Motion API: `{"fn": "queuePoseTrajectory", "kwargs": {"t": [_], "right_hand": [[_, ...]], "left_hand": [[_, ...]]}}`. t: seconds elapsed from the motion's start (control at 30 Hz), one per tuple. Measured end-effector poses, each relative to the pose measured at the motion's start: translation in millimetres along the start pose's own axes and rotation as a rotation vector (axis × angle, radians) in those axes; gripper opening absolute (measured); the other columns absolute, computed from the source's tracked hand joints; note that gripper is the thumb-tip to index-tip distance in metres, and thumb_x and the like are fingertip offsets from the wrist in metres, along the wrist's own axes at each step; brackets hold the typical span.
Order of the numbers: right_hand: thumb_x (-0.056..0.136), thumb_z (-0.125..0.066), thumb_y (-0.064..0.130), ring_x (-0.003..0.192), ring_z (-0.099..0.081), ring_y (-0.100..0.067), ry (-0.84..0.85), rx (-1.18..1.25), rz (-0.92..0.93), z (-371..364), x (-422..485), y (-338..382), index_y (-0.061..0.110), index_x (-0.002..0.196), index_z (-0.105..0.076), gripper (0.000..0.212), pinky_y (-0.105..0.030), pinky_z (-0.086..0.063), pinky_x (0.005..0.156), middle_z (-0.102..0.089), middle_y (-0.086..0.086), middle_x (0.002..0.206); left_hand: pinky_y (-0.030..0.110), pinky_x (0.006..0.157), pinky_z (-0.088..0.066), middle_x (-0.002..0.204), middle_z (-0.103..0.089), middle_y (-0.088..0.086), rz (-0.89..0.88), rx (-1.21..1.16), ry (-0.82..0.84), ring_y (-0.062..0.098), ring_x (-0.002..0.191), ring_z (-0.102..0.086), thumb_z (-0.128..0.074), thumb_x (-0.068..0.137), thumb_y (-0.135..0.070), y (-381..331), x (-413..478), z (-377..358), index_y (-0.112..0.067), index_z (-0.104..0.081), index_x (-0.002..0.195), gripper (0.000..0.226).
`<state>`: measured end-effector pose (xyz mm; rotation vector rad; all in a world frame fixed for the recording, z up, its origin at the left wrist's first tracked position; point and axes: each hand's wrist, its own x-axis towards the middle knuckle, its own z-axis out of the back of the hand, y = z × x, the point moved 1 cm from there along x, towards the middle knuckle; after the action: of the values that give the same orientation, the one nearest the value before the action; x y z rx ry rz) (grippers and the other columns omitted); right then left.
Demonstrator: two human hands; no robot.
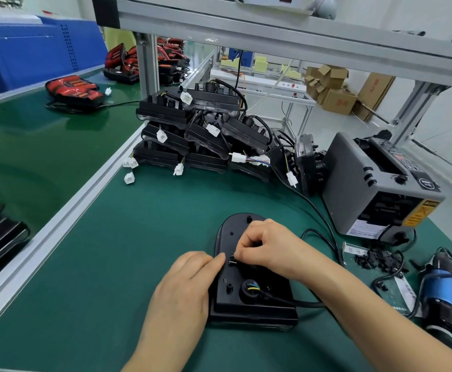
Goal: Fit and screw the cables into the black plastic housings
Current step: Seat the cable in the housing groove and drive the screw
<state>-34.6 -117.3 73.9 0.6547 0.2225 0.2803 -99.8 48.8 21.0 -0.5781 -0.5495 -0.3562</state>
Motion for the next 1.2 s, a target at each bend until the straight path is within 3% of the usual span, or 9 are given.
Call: {"fn": "queuePoseTrajectory", "kwargs": {"t": [0.1,0.3,0.5,0.7,0.87,1.1,1.2], "right_hand": [[0.078,-0.069,0.026,0.097,-0.053,-0.015,-0.006,-0.046,0.016,-3,0,0,0.024,0.064,-0.066,0.014,-0.043,-0.040,0.098,-0.061,0.008,0.084],[0.081,-0.068,0.030,0.104,-0.043,-0.011,-0.008,-0.103,0.009,-2,-2,3,0.032,0.063,-0.059,0.020,-0.037,-0.036,0.100,-0.060,0.008,0.088],[0.082,-0.065,0.029,0.103,-0.042,-0.010,0.005,-0.152,-0.010,1,-2,4,0.028,0.071,-0.064,0.011,-0.025,-0.040,0.086,-0.059,0.012,0.085],[0.085,-0.062,0.028,0.098,-0.042,-0.007,-0.068,-0.109,-0.039,3,-4,-2,0.034,0.069,-0.057,0.018,-0.022,-0.034,0.079,-0.056,0.013,0.085],[0.082,-0.065,0.039,0.098,-0.042,-0.009,-0.085,-0.119,-0.044,-5,-3,2,0.034,0.063,-0.054,0.022,-0.027,-0.038,0.084,-0.055,0.013,0.082],[0.081,-0.068,0.038,0.103,-0.045,-0.015,-0.067,-0.174,-0.040,-6,0,9,0.033,0.061,-0.052,0.025,-0.036,-0.040,0.094,-0.053,0.013,0.082],[0.081,-0.067,0.039,0.104,-0.043,-0.014,-0.078,-0.181,-0.037,-7,-1,8,0.034,0.063,-0.051,0.025,-0.035,-0.039,0.095,-0.056,0.010,0.088]], "left_hand": [[0.016,0.063,-0.042,0.087,-0.065,-0.004,-0.029,-0.001,-0.006,0.010,0.092,-0.050,-0.035,0.079,-0.009,0,-1,0,-0.016,-0.074,0.103,0.046],[0.020,0.056,-0.046,0.085,-0.064,-0.001,-0.068,0.032,0.003,0.014,0.090,-0.051,-0.036,0.078,-0.009,1,-1,-3,-0.018,-0.075,0.098,0.045],[0.019,0.057,-0.038,0.085,-0.062,-0.003,-0.065,0.088,0.022,0.015,0.087,-0.055,-0.039,0.075,-0.007,-1,-1,-4,-0.021,-0.074,0.097,0.043],[0.018,0.055,-0.034,0.084,-0.061,-0.001,-0.059,0.097,0.024,0.016,0.086,-0.053,-0.037,0.074,-0.008,-2,-1,-4,-0.020,-0.074,0.096,0.044],[0.016,0.057,-0.027,0.084,-0.060,-0.002,-0.057,0.102,0.043,0.014,0.087,-0.051,-0.058,0.062,-0.001,-3,0,-5,-0.022,-0.074,0.094,0.041],[0.016,0.056,-0.027,0.085,-0.060,-0.003,-0.037,0.094,0.061,0.013,0.088,-0.051,-0.049,0.071,-0.005,-3,-2,-4,-0.022,-0.073,0.095,0.038],[0.016,0.055,-0.027,0.084,-0.060,-0.003,-0.041,0.101,0.061,0.014,0.086,-0.051,-0.055,0.065,-0.002,-3,-1,-4,-0.022,-0.073,0.094,0.039]]}}
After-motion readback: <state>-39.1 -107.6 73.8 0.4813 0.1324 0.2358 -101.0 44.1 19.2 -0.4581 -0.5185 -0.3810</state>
